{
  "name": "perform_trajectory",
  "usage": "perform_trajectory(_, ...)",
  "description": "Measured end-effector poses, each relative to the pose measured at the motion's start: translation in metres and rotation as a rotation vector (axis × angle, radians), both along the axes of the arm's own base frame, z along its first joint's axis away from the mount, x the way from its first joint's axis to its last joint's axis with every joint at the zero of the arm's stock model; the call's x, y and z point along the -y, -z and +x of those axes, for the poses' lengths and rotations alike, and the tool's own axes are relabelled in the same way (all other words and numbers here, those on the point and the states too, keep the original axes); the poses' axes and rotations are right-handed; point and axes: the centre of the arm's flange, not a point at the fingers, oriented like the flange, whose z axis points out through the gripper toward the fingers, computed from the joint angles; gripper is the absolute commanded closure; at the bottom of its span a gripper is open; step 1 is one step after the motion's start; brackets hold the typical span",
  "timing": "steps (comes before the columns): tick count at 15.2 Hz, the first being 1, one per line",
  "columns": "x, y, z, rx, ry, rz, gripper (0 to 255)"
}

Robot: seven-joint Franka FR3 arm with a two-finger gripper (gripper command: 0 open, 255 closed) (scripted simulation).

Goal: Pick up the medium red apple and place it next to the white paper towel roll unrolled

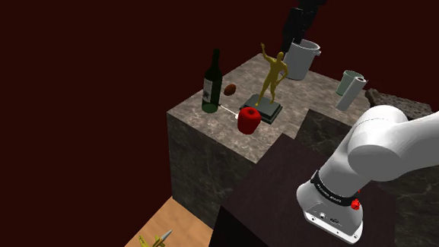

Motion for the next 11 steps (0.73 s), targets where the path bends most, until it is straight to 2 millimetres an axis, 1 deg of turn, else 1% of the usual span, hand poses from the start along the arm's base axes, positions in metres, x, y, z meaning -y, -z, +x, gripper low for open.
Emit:
perform_trajectory(1, 0.000, 0.000, 0.000, 0.000, 0.000, 0.000, 0)
perform_trajectory(2, 0.002, 0.005, 0.001, 0.000, -0.013, 0.000, 0)
perform_trajectory(5, 0.016, 0.033, 0.007, 0.000, -0.081, 0.000, 0)
perform_trajectory(10, 0.037, 0.094, 0.021, 0.002, -0.216, 0.001, 0)
perform_trajectory(11, 0.039, 0.110, 0.025, 0.001, -0.243, 0.001, 0)
